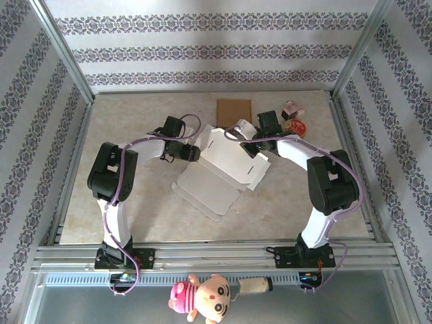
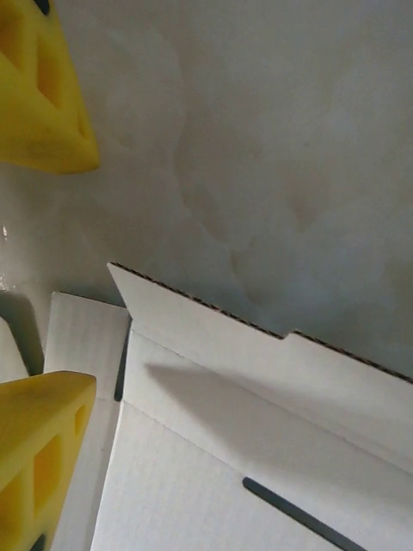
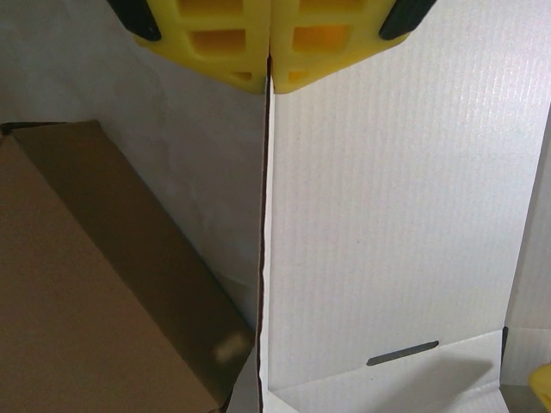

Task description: Fold the paper box

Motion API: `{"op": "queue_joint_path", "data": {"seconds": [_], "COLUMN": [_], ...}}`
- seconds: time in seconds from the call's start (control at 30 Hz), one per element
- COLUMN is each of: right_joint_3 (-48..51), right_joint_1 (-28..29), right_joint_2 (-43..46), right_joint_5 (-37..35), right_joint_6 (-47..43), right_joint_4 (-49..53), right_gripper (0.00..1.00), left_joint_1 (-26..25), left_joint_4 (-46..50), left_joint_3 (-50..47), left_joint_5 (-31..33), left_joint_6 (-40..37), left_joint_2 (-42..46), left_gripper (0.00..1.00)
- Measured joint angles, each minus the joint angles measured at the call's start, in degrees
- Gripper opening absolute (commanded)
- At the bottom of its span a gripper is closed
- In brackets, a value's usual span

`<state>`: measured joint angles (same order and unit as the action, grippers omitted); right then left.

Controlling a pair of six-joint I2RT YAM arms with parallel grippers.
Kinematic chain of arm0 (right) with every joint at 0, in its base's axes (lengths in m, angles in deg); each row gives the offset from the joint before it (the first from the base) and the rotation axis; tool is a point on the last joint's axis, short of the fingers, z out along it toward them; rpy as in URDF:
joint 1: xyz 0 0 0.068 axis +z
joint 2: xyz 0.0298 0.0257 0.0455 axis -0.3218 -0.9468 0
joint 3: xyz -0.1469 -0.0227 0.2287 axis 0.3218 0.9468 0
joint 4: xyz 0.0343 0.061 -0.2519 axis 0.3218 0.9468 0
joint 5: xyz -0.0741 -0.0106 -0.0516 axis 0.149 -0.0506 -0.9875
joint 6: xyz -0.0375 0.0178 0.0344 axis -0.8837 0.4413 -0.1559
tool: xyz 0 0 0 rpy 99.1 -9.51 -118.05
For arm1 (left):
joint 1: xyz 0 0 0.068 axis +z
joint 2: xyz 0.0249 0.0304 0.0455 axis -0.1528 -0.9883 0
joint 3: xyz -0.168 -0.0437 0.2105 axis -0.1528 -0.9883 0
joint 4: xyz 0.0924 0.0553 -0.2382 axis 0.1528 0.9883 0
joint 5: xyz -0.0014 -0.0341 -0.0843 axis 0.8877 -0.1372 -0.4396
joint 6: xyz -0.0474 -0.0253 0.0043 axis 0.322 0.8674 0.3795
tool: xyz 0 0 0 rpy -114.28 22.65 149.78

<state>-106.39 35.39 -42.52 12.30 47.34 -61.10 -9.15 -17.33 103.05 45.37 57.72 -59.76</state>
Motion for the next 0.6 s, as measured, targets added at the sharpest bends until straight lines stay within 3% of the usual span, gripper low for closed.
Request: {"op": "queue_joint_path", "data": {"seconds": [0.2, 0.53, 0.6], "right_joint_3": [0.0, 0.0, 0.0], "right_joint_1": [-1.2, -1.5, -1.5], "right_joint_2": [0.8, 0.8, 0.8], "right_joint_5": [3.5, 4.1, 4.0], "right_joint_6": [0.9, 1.7, 1.7], "right_joint_4": [0.0, 0.0, 0.2], "right_gripper": [0.02, 0.02, 0.02], "left_joint_1": [0.1, 0.3, 0.3], "left_joint_4": [0.3, 1.6, 1.7], "left_joint_3": [1.1, 2.8, 2.8], "left_joint_5": [-5.8, -10.7, -10.8], "left_joint_6": [0.0, 1.6, 1.7], "left_joint_2": [-1.5, -3.0, -3.0], "left_gripper": [0.61, 0.31, 0.29]}}
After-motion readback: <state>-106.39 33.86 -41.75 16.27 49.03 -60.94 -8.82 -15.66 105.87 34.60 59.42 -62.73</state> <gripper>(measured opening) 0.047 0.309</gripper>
